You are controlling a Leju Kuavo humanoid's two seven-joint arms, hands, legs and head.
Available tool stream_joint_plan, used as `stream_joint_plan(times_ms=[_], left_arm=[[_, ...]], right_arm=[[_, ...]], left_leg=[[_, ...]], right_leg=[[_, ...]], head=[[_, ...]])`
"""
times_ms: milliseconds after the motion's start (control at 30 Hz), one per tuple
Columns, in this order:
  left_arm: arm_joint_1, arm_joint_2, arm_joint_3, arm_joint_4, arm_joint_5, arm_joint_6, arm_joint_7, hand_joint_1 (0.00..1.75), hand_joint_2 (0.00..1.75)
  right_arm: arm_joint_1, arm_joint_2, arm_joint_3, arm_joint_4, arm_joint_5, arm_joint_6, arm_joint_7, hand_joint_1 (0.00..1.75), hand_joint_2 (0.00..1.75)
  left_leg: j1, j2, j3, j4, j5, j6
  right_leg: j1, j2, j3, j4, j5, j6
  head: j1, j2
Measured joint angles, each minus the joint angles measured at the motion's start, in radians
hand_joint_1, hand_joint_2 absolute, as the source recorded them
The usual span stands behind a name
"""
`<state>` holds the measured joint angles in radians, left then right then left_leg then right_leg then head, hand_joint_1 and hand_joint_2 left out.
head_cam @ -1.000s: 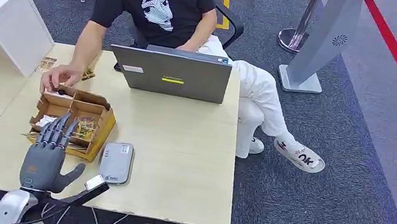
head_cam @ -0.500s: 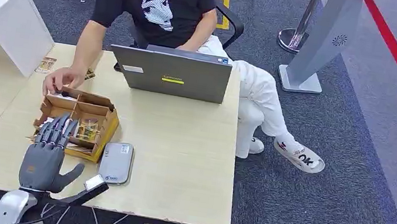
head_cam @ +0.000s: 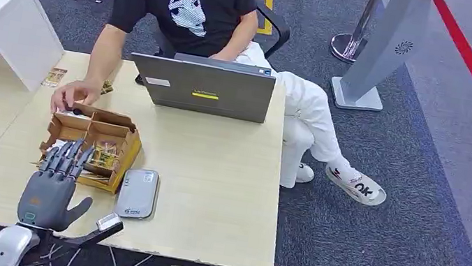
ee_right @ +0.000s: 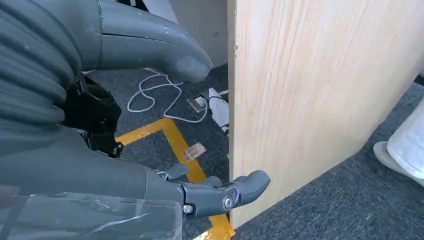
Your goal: Pass the card to the sensor for recognition and then transmit it.
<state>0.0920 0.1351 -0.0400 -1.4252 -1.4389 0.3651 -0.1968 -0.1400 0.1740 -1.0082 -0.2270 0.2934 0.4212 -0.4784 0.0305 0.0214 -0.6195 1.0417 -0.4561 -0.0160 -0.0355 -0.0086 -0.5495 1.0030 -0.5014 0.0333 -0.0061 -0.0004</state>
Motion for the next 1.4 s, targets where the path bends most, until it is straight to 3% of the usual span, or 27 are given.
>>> stream_joint_plan(times_ms=[100,233,467,1167,1400], left_arm=[[-0.007,0.012,0.003,0.007,-0.021,-0.008,0.013,0.0,1.75],[-0.036,0.069,0.003,0.036,-0.091,-0.033,0.055,0.0,1.75],[-0.093,0.133,0.003,0.11,-0.098,-0.043,0.056,0.0,1.75],[-0.137,0.141,-0.018,0.181,-0.109,-0.01,0.038,0.0,1.75],[-0.2,0.145,-0.052,0.261,-0.093,0.048,0.005,0.0,1.75]], right_arm=[[0.0,0.0,0.0,0.0,0.0,0.0,0.001,0.0,1.75],[-0.001,0.0,0.0,0.0,0.004,0.002,0.008,0.0,1.75],[-0.01,0.0,0.001,0.0,0.012,0.002,0.017,0.0,1.75],[-0.011,0.0,0.005,0.0,0.022,-0.007,0.021,0.0,1.75],[-0.018,0.001,0.014,0.001,0.035,-0.01,0.036,0.0,1.75]], left_leg=[[0.0,0.0,0.0,0.0,0.0,0.0],[0.0,0.0,0.0,0.0,0.0,0.0],[0.0,0.0,0.0,0.0,0.0,0.0],[0.0,0.0,0.0,0.0,0.0,0.0],[0.0,0.0,0.0,0.0,0.0,0.0]], right_leg=[[0.0,0.0,0.0,0.0,0.0,0.0],[0.0,0.0,0.0,0.0,0.0,0.0],[0.0,0.0,0.0,0.0,0.0,0.0],[0.0,0.0,-0.001,0.0,0.0,0.0],[0.0,0.0,0.0,0.0,0.0,0.0]], head=[[0.0,0.0],[0.0,0.0],[0.0,0.0],[0.0,0.0],[0.0,0.0]])
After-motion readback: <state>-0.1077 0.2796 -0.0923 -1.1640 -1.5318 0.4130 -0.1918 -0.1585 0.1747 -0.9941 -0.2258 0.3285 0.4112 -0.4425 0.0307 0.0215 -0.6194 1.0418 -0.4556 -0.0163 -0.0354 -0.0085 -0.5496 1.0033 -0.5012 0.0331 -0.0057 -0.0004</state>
